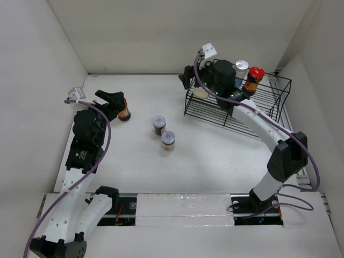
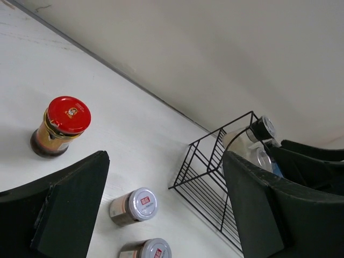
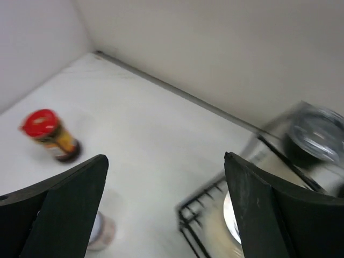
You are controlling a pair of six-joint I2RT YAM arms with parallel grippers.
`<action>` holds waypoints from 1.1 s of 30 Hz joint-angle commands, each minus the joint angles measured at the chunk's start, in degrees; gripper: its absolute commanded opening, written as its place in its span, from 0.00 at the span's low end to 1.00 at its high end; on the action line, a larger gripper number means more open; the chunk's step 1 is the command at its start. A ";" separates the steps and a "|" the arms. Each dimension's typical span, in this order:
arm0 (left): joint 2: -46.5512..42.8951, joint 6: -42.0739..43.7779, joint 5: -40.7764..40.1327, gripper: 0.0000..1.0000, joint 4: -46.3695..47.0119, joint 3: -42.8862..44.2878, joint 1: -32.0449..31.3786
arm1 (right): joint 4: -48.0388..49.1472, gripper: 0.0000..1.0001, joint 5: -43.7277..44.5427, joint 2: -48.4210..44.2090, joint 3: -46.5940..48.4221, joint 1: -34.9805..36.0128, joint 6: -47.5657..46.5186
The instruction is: Organize the condiment bottles
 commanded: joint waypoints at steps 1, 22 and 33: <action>-0.96 -1.25 -2.01 0.83 1.28 2.31 0.01 | 2.91 0.94 -9.23 6.58 6.50 6.96 -0.95; -5.19 -1.42 -1.49 0.91 2.78 1.43 0.01 | 2.39 0.99 -14.72 54.85 49.57 20.88 4.05; -4.49 -0.28 -0.96 0.91 3.04 1.96 0.01 | 10.03 0.99 -8.39 66.29 62.34 21.93 11.35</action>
